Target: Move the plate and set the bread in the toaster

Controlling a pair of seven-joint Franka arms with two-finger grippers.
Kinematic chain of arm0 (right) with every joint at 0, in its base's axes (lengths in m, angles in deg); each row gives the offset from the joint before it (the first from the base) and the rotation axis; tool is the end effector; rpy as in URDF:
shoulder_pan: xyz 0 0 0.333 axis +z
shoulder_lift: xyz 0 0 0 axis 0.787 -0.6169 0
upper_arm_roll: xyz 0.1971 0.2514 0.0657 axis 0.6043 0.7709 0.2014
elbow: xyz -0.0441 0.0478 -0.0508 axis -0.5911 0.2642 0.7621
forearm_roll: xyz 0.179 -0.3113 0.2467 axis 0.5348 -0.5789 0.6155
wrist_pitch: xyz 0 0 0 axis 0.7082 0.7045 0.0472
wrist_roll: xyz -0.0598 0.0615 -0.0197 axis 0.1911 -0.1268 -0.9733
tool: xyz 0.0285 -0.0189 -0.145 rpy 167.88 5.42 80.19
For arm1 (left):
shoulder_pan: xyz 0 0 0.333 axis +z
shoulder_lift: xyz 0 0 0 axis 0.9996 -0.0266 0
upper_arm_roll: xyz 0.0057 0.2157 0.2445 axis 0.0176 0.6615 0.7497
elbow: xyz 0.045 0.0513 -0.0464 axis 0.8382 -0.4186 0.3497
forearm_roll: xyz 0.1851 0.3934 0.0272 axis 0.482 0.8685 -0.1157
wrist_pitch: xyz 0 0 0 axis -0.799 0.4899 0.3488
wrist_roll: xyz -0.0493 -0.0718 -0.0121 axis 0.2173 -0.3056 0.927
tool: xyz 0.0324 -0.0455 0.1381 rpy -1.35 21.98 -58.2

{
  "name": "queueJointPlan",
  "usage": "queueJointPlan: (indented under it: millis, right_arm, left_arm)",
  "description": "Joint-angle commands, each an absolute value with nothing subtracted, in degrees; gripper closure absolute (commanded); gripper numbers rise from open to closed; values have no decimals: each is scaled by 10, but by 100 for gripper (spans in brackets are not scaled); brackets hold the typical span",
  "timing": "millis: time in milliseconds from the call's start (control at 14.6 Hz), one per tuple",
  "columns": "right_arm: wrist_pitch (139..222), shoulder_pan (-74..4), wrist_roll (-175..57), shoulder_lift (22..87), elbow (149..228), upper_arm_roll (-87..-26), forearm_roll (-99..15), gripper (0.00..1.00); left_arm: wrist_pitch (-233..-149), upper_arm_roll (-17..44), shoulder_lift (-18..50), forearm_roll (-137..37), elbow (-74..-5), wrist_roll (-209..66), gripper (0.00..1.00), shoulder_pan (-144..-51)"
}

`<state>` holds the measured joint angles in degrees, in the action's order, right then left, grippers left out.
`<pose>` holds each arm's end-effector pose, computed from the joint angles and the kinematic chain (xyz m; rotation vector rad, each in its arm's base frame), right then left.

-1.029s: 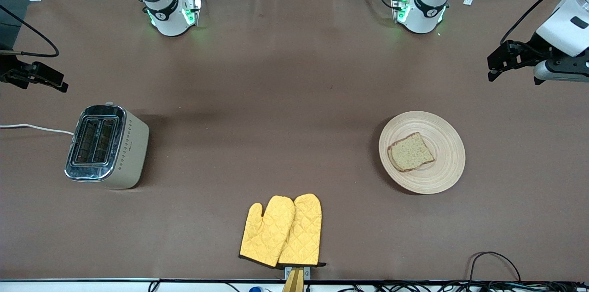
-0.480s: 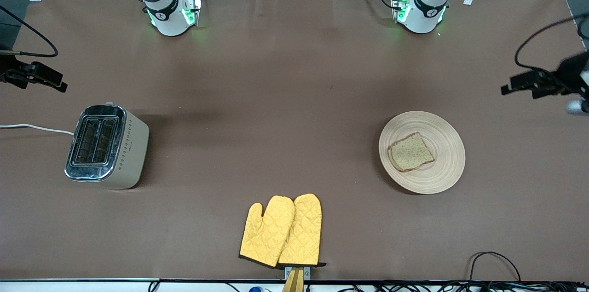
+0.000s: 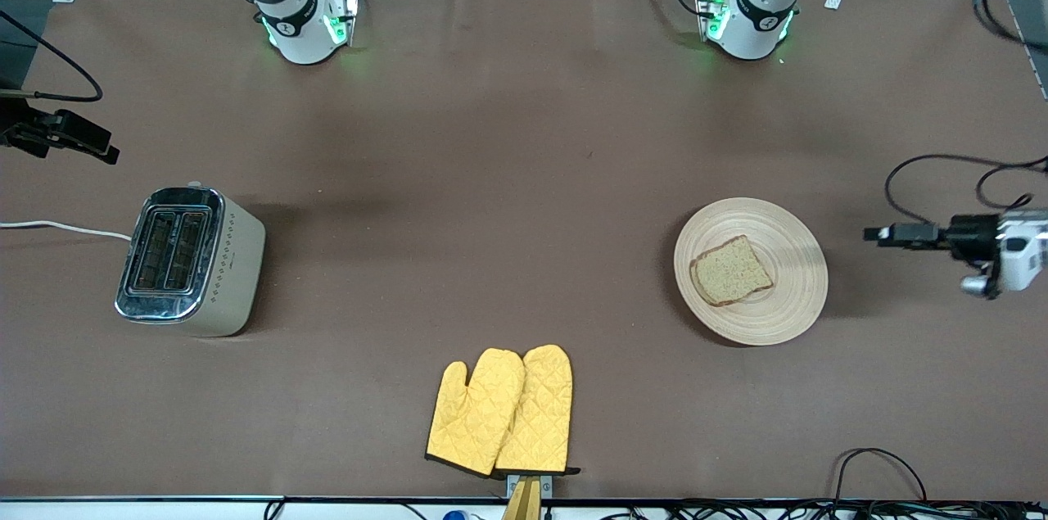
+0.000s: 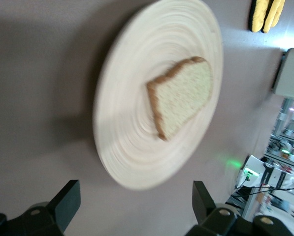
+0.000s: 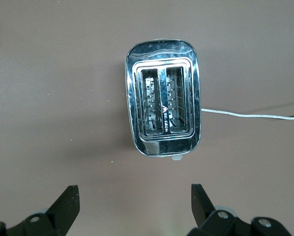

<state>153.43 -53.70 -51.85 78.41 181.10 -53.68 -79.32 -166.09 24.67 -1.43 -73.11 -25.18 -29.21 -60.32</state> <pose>0.5908 -0.0473 0.5805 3.1255 -0.1726 -0.0723 0.6485 0.1737 0.1709 2.2794 -0.0566 -0.3003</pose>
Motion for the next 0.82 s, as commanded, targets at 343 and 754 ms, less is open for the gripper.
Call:
queueJointPlan:
  millis: [343,754]
  right_arm:
    - [1532,-538,-518,788,1813,-535,-798,0]
    - [1531,-538,-518,788,1812,-535,-797,0]
  left_arm:
    - [-1683,243,-103,-785,-200,-236,12,-609]
    - [-1708,242,-107,-800,-204,-183,75,-609]
